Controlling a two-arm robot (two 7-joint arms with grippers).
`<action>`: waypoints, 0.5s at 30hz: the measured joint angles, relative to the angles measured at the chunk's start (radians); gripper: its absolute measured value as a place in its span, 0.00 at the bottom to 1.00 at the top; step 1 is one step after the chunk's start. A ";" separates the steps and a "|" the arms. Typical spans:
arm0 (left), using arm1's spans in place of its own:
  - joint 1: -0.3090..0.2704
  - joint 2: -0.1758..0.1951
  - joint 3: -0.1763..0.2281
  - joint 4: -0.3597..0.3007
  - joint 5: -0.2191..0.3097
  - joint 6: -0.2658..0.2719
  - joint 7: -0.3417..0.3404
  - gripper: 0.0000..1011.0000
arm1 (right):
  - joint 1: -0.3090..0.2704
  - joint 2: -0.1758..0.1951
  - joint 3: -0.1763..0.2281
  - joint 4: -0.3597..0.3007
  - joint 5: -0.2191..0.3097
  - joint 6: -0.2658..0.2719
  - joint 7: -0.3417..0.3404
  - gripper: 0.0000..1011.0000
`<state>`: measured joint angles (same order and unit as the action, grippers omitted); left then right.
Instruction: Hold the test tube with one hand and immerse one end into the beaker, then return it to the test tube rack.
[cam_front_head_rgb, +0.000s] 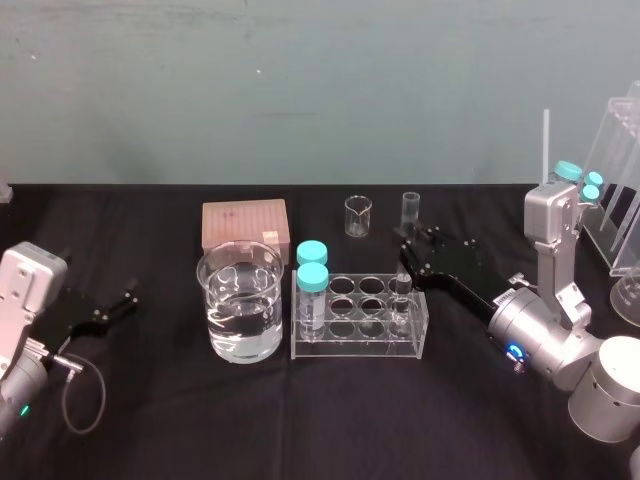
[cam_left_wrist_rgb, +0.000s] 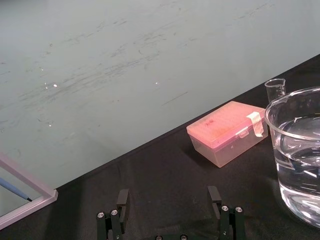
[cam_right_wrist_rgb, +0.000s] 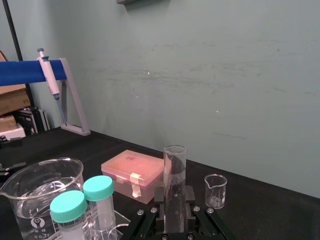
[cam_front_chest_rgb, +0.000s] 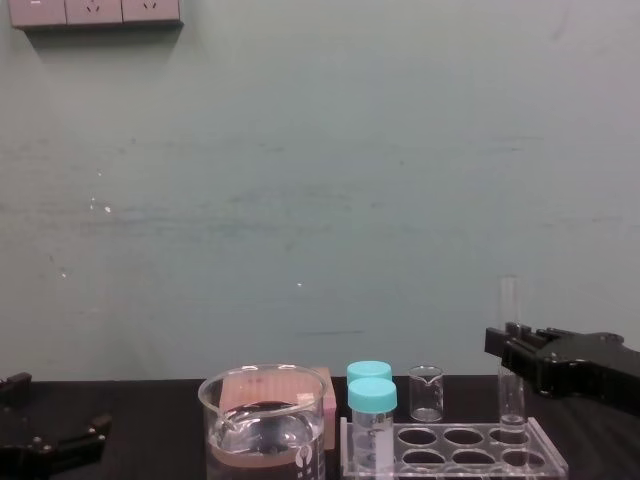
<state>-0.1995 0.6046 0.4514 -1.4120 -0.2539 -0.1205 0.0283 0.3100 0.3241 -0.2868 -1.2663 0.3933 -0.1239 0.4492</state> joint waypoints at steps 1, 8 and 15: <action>0.000 0.000 0.000 0.000 0.000 0.000 0.000 0.99 | 0.000 0.000 0.000 0.000 0.000 0.000 0.000 0.22; 0.000 0.000 0.000 0.000 0.000 0.000 0.000 0.99 | -0.002 0.004 -0.002 0.000 -0.002 0.004 0.001 0.22; 0.000 0.000 0.000 0.000 0.000 0.000 0.000 0.99 | -0.003 0.005 -0.005 -0.004 -0.014 0.005 -0.006 0.22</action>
<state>-0.1995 0.6047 0.4514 -1.4120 -0.2539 -0.1205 0.0283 0.3071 0.3293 -0.2922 -1.2704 0.3797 -0.1191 0.4436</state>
